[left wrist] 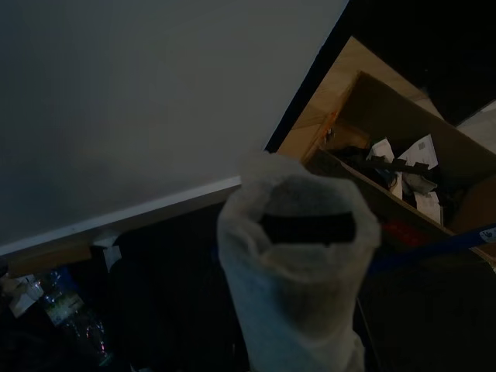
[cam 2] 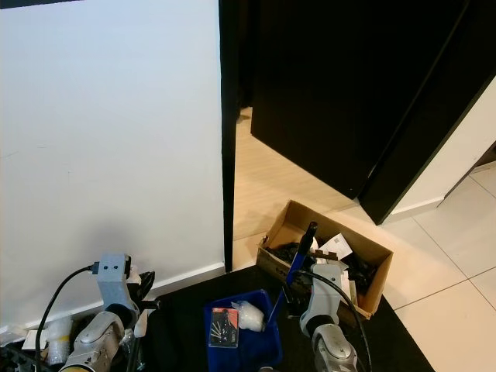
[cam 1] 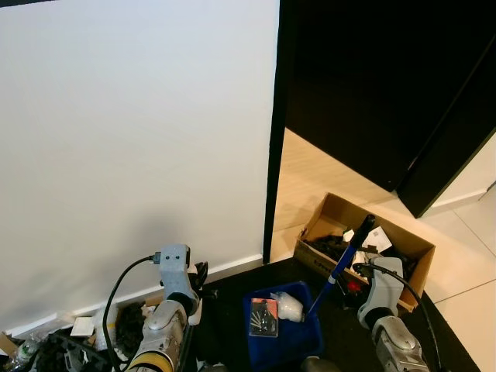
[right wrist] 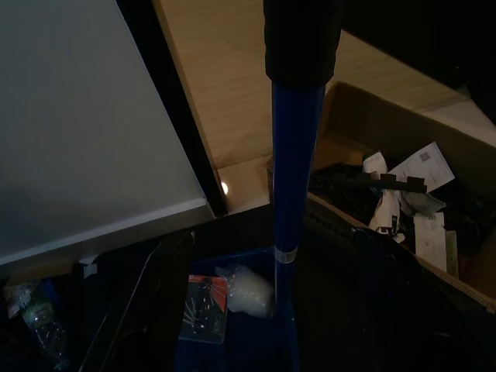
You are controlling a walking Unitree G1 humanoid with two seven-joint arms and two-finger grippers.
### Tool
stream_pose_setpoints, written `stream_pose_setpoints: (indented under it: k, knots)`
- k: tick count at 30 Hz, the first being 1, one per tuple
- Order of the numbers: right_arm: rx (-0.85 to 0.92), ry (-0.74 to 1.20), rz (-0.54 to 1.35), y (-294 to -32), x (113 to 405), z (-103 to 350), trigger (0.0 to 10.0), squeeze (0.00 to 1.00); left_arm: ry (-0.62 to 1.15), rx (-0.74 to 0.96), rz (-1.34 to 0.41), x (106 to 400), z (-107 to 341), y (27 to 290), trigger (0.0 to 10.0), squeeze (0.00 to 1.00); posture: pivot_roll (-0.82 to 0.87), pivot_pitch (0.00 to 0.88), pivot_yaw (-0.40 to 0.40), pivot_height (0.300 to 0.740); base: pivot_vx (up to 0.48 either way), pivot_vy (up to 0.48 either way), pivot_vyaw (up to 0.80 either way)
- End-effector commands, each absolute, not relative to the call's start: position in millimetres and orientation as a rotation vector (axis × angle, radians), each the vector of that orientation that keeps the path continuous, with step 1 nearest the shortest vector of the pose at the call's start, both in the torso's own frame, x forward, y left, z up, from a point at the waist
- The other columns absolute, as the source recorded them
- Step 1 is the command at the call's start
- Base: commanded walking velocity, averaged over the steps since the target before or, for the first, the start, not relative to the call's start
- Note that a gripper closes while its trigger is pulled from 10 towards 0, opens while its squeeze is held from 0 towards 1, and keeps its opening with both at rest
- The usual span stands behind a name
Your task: Sweep floor
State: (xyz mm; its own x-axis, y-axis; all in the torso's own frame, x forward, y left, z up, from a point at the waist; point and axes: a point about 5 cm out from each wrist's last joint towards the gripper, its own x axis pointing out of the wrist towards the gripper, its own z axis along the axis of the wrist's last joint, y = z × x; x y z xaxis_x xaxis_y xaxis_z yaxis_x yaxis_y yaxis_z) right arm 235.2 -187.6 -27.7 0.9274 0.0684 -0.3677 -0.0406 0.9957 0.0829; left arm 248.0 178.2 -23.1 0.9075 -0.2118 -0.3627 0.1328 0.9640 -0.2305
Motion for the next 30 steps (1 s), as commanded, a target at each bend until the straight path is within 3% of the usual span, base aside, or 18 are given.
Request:
stream_pose_setpoints:
  k: [1,2,3,4,16,17,18,30]
  knots:
    - [0.073,0.402,0.047,-190,232,-31,10.0,0.02,0.426,-0.219,-0.171,243,-29,176,10.0,0.0,0.01,0.045,-0.001,0.74,0.0,0.0,0.0]
    - [0.073,0.402,0.047,-190,232,-31,10.0,0.14,0.426,-0.219,-0.171,243,-29,176,10.0,0.0,0.01,0.044,-0.001,0.74,0.0,0.0,0.0]
    - [0.072,0.401,0.046,-190,232,-31,10.0,0.8,0.426,-0.219,-0.172,243,-29,176,10.0,0.0,0.01,0.044,-0.001,0.74,0.0,0.0,0.0]
    - [0.072,0.401,0.046,-190,232,-31,10.0,1.0,0.426,-0.219,-0.172,243,-29,176,10.0,0.0,0.01,0.044,-0.001,0.74,0.0,0.0,0.0]
    - [0.077,0.396,0.045,-190,231,-31,10.0,1.0,0.426,-0.22,-0.172,243,-29,175,10.0,0.0,0.01,0.044,0.002,0.74,0.0,0.0,0.0]
    - [0.079,0.398,0.052,-190,232,-31,10.0,0.04,0.425,-0.22,-0.172,243,-29,175,10.0,0.0,0.01,0.041,0.002,0.74,0.0,0.0,0.0]
    - [0.079,0.399,0.053,-190,232,-31,10.0,0.0,0.426,-0.22,-0.172,243,-29,175,10.0,0.0,0.01,0.04,0.003,0.74,0.0,0.0,0.0]
    - [0.059,0.306,-0.011,-187,243,-17,10.0,0.0,0.441,-0.147,-0.106,245,-28,184,10.0,0.0,0.03,0.031,0.038,0.74,0.0,0.0,0.0]
